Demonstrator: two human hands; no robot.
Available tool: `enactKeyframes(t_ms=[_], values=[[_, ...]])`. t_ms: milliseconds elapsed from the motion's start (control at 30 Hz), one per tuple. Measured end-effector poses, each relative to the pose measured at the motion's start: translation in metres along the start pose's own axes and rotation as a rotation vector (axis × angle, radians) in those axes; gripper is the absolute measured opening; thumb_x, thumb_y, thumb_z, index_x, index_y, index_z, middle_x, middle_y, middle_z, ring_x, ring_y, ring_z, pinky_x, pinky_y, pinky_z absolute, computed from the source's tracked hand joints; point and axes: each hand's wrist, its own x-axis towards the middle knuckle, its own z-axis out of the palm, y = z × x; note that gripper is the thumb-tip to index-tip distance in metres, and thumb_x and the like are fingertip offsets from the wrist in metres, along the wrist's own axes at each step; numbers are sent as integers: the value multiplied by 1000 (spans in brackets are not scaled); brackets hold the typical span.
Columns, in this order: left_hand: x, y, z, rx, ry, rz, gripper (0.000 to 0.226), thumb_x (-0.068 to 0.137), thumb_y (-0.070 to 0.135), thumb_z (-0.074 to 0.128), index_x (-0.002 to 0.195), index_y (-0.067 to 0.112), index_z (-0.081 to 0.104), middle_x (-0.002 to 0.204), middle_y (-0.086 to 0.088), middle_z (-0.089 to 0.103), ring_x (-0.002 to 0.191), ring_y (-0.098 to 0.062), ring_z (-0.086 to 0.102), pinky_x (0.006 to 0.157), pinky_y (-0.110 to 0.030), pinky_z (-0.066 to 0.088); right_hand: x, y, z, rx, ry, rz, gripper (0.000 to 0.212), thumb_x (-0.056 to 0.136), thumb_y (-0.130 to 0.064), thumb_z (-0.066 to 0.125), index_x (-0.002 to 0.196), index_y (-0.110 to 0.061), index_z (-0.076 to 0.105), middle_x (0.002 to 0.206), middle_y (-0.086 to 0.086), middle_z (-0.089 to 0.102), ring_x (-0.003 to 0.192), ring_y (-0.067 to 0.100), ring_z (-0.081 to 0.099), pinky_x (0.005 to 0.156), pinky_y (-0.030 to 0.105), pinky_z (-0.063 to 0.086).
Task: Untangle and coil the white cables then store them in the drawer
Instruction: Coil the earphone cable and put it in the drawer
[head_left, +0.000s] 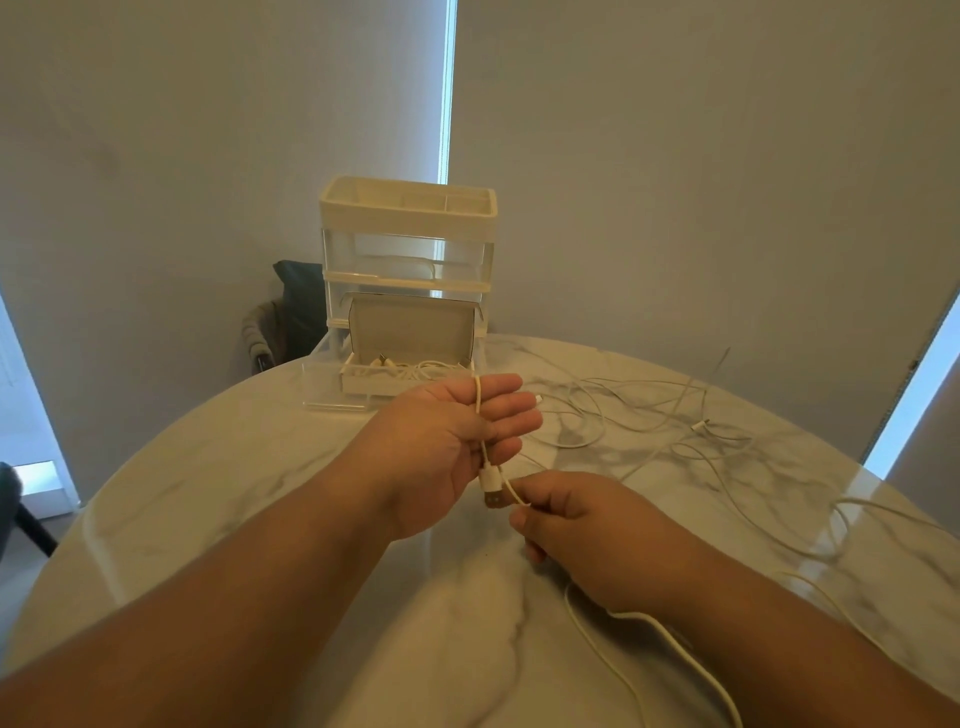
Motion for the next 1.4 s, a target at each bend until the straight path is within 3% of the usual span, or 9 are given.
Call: enactKeyframes(t_ms=[167, 300, 467, 600, 733, 800, 933, 1167, 1400], values=[[2, -7, 2, 110, 42, -51, 45, 88, -22, 44, 117, 6, 65, 109, -11, 74, 104, -22, 70, 89, -31, 57, -3, -2, -1, -80, -63, -16, 35, 101, -25, 53, 78, -48, 66, 65, -11, 59, 53, -1, 48, 55, 12, 40], [1, -10, 6, 94, 41, -60, 56, 85, -29, 33, 113, 7, 66, 113, -11, 71, 108, -20, 68, 86, -27, 57, -3, -4, -1, -91, -81, -20, 31, 101, -19, 50, 87, -43, 66, 65, -11, 58, 52, -3, 49, 57, 12, 40], [2, -11, 6, 16, 30, -64, 56, 85, -30, 32, 117, 2, 64, 115, -16, 70, 104, -24, 70, 83, -28, 59, -1, -2, 1, -118, -82, -38, 34, 102, -19, 48, 122, -41, 65, 65, -12, 57, 52, -6, 50, 58, 7, 40], [2, -12, 6, 43, 32, -51, 46, 90, -23, 38, 114, 6, 65, 111, -11, 73, 96, -20, 73, 75, -24, 58, 0, -1, 1, -161, -84, -40, 27, 101, -19, 49, 98, -39, 67, 67, -12, 58, 58, -4, 51, 60, 13, 41], [5, -21, 4, 362, 10, 38, 50, 87, -22, 42, 114, 11, 68, 107, -4, 74, 95, -12, 72, 76, -21, 57, 0, 0, 1, -236, -79, -46, 17, 99, -25, 52, 95, -28, 67, 81, -2, 66, 73, 11, 59, 73, 31, 49], [6, -25, 4, 516, -14, 92, 59, 85, -23, 36, 122, 13, 67, 113, 0, 71, 101, -5, 69, 84, -17, 55, 1, 2, 1, -212, -66, -37, 21, 99, -26, 53, 109, -34, 69, 80, -6, 68, 67, 3, 59, 66, 23, 49], [9, -27, -1, 788, -39, 224, 66, 86, -15, 37, 129, 28, 63, 129, 13, 63, 118, 2, 56, 99, -15, 44, 0, 4, -2, -42, -4, -3, 17, 97, -24, 58, 105, -31, 72, 73, -9, 68, 58, -5, 57, 56, 8, 42], [16, -30, -7, 1079, -111, 277, 68, 92, -10, 38, 138, 38, 52, 141, 7, 56, 129, -3, 50, 85, 2, 34, 1, 7, 0, 610, 41, 131, 20, 96, -17, 63, 89, 1, 66, 67, 8, 58, 52, 20, 47, 50, 31, 39], [20, -26, -12, 1292, -96, 378, 70, 92, -7, 36, 147, 35, 40, 154, 6, 39, 142, -6, 32, 111, -18, 24, 3, -1, -7, 1237, 42, 190, 21, 101, -9, 47, 98, 0, 67, 71, 11, 64, 63, 22, 68, 59, 33, 60]])
